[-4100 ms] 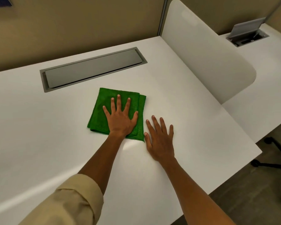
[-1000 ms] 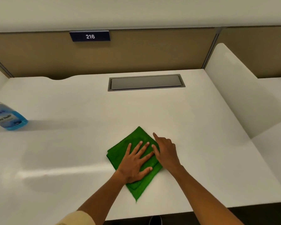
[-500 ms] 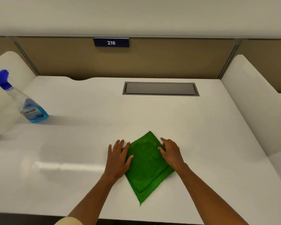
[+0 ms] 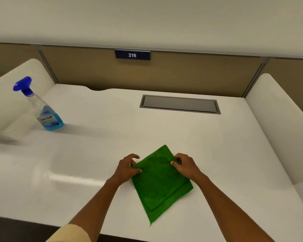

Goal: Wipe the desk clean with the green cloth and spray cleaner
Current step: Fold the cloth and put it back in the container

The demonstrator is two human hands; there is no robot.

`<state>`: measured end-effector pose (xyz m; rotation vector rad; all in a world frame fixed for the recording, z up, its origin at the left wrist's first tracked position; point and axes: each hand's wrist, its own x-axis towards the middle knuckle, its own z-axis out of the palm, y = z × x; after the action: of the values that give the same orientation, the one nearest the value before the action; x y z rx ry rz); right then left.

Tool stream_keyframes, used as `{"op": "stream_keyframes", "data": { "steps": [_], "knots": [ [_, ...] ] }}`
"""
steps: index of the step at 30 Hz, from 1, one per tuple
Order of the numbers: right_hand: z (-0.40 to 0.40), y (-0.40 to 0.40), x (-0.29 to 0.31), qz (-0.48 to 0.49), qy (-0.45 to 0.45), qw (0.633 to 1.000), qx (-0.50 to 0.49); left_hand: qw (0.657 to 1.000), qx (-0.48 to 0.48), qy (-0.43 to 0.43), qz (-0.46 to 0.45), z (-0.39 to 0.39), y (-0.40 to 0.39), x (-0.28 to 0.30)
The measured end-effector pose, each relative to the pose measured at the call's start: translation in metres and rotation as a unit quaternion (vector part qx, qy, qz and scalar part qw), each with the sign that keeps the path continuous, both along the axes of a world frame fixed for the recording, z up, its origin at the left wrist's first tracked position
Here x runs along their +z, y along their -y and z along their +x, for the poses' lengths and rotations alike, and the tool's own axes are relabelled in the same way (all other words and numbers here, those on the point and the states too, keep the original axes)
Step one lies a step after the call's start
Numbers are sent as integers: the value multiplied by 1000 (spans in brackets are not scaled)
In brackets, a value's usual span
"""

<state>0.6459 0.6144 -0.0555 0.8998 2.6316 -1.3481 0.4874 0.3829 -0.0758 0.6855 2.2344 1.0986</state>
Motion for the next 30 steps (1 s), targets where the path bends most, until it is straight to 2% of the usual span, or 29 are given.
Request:
{"op": "stream_keyframes", "data": {
  "steps": [3,7,10,12,14,15,16,18,21,26,30],
  "knots": [
    [-1,-4,10,-56,-23,998,-24,994,20,95,58,-9,4,18],
    [-7,-3,42,-146,-96,982,-68,980,43,154,123,-25,4,54],
    [-20,0,73,-172,-141,971,-91,960,68,191,191,-44,-3,87],
    [-32,2,93,-195,-176,959,-105,920,124,235,289,-54,-8,111],
    [-43,4,114,-235,-213,941,-119,852,169,299,395,-61,-9,125],
    [-48,7,123,-257,-229,930,-128,831,173,324,417,-62,-7,128],
    [-53,9,131,-277,-241,920,-137,832,164,339,406,-61,-6,127],
    [-61,16,141,-295,-250,910,-147,867,126,348,332,-49,-6,117],
    [-63,21,140,-269,-241,917,-168,891,94,353,269,-33,-15,100],
    [-47,10,124,-251,-226,914,-226,888,112,343,285,-37,-16,97],
    [-39,9,114,-237,-201,921,-236,890,120,326,296,-50,-13,101]
  ]
}}
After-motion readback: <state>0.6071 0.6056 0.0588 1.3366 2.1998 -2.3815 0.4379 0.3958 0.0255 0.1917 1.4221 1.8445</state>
